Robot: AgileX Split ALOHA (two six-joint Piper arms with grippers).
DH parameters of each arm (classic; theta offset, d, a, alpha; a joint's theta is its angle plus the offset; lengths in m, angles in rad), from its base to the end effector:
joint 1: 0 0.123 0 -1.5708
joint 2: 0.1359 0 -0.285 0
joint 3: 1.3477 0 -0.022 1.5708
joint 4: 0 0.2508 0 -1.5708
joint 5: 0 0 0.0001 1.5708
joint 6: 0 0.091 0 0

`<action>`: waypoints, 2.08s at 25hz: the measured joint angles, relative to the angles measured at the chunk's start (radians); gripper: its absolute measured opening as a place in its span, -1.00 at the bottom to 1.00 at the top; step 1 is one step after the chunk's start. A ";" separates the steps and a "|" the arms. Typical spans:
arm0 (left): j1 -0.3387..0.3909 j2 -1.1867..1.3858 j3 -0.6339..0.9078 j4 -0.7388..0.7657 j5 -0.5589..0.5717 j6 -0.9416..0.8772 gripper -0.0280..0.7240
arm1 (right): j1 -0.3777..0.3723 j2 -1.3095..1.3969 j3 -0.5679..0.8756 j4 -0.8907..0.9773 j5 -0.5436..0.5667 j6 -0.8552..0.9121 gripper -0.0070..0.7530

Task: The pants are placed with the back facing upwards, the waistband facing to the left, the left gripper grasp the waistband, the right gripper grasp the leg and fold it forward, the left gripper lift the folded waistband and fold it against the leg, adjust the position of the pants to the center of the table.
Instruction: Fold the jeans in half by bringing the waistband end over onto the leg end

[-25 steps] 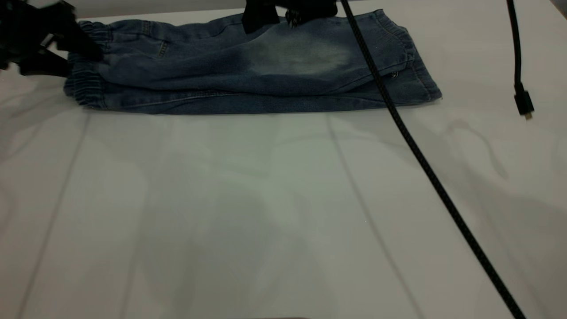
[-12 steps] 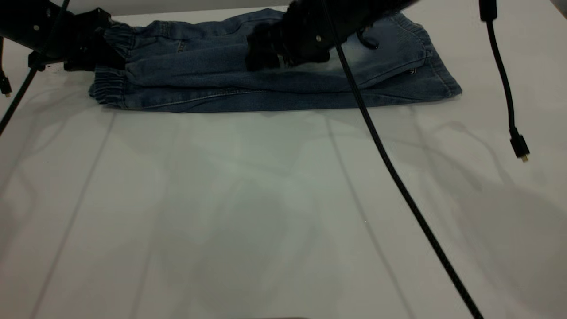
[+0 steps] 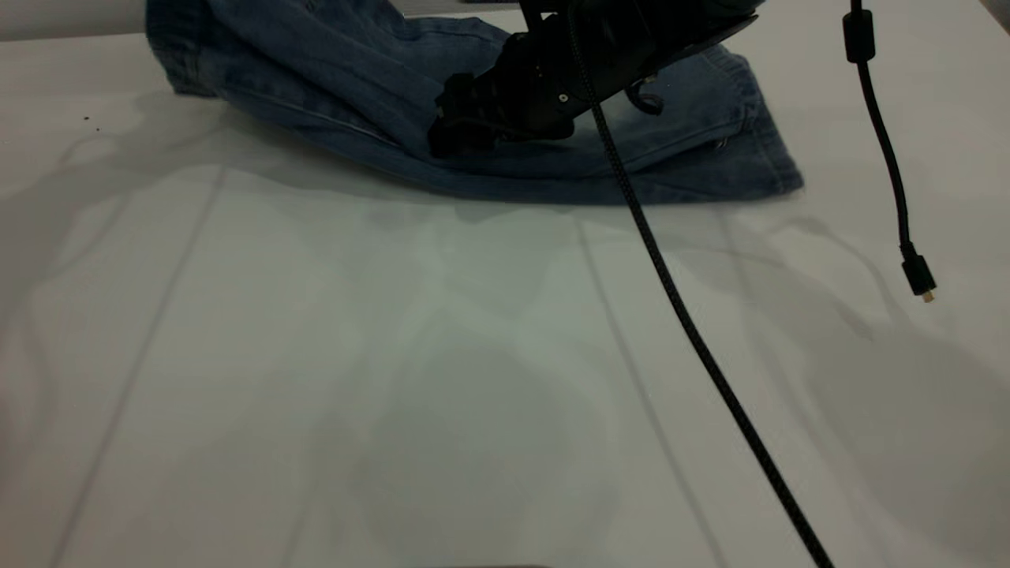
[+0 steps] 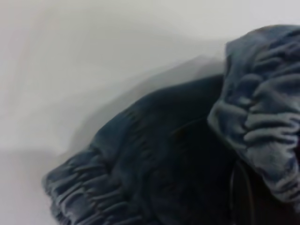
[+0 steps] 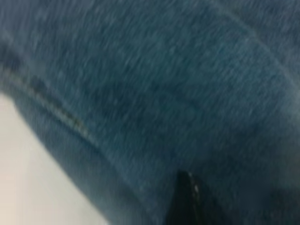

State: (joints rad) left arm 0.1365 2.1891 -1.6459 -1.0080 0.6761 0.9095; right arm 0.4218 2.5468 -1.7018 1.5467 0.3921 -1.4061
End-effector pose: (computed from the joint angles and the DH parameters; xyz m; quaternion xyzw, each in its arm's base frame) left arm 0.4824 0.0176 0.1815 0.0425 0.9054 -0.2314 0.3533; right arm 0.4540 0.2419 0.0345 -0.2028 0.8831 0.2783 0.3188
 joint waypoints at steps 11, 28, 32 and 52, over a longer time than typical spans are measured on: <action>-0.002 -0.019 -0.130 0.019 0.122 -0.047 -0.76 | -0.057 -0.261 -0.048 -0.780 0.226 0.502 0.27; -0.250 -0.019 -0.314 0.197 0.250 -0.135 -0.76 | -0.113 -0.103 -0.049 -1.292 0.304 0.924 0.27; -0.316 -0.019 -0.343 0.231 0.243 -0.135 -0.76 | -0.113 -0.118 -0.091 -1.292 0.378 0.932 0.27; -0.621 0.102 -0.417 0.312 0.083 -0.153 -0.76 | -0.460 -0.426 -0.358 -1.201 0.690 1.040 0.27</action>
State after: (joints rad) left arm -0.4844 2.2912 -2.0628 -0.6962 0.7593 0.7563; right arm -0.0386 2.1206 -2.0599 0.3452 1.0826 -0.3660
